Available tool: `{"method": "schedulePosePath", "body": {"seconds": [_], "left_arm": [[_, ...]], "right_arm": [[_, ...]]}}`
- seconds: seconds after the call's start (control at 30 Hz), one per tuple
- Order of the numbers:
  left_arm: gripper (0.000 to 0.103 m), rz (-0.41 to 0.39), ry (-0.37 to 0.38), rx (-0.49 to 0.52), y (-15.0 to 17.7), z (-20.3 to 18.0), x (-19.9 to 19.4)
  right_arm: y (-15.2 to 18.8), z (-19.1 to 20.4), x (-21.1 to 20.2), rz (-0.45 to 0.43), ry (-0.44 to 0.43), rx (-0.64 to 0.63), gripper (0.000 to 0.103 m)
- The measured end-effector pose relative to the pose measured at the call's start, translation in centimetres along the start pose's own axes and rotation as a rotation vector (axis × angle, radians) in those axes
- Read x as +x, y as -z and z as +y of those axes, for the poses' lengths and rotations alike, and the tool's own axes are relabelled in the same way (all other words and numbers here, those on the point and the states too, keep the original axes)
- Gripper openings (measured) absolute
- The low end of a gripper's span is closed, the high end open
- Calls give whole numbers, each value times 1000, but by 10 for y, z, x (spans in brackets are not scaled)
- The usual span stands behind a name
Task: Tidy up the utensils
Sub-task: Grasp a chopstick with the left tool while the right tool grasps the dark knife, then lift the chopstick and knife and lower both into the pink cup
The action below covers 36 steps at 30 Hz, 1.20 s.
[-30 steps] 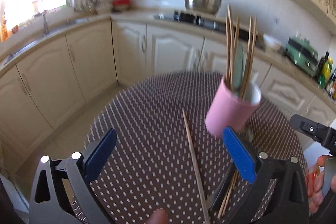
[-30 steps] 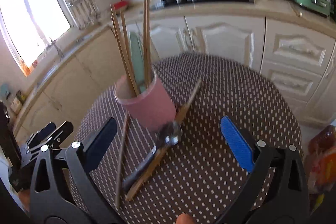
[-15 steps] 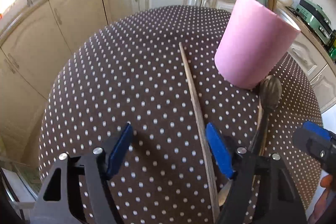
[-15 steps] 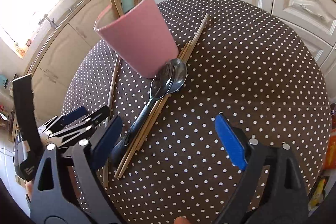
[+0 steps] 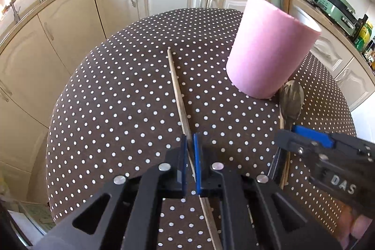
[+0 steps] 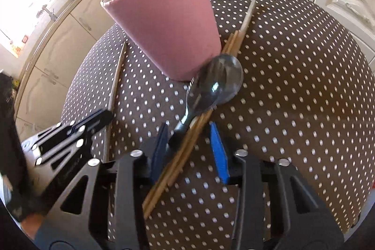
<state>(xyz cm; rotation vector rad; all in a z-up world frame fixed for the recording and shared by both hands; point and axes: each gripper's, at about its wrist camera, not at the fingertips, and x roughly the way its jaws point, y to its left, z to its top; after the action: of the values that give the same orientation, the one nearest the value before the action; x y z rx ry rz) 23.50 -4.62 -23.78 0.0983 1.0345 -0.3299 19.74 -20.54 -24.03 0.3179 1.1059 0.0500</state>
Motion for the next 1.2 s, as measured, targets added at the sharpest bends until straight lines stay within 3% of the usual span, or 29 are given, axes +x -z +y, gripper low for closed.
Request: {"method": "schedulePosePath", "body": {"seconds": [0.1,0.17,0.23,0.33,0.43,0.73,0.83,1.03,1.2], "left_arm": [[8,6,-9,7,-6,0,3],[19,1,-13,14,-11,1,3],[22,6,-13,26,-18,-2,6],[21,26,-13,46,-25,-4,15],[9,32,-16,63,-28,-5,22],[6,33,-4,90,-25,-8,22],[5,20,29,92,-20,-9,19],[5,-37,71,29,-8,7,1],[5,-170,109,-29,-3,17,-38]], "right_arm": [[-4,6,-1,10,16,-51,24],[-5,0,-2,21,-20,-48,20],[0,-5,-4,20,-31,-54,16],[2,-15,-8,40,-82,-67,13],[1,-17,-7,61,-70,-98,13],[-7,-9,-6,80,-48,-145,12],[1,-15,-11,56,-102,-123,4],[6,-30,-20,-3,-252,-55,4],[10,-36,-41,-112,-330,-45,4]]}}
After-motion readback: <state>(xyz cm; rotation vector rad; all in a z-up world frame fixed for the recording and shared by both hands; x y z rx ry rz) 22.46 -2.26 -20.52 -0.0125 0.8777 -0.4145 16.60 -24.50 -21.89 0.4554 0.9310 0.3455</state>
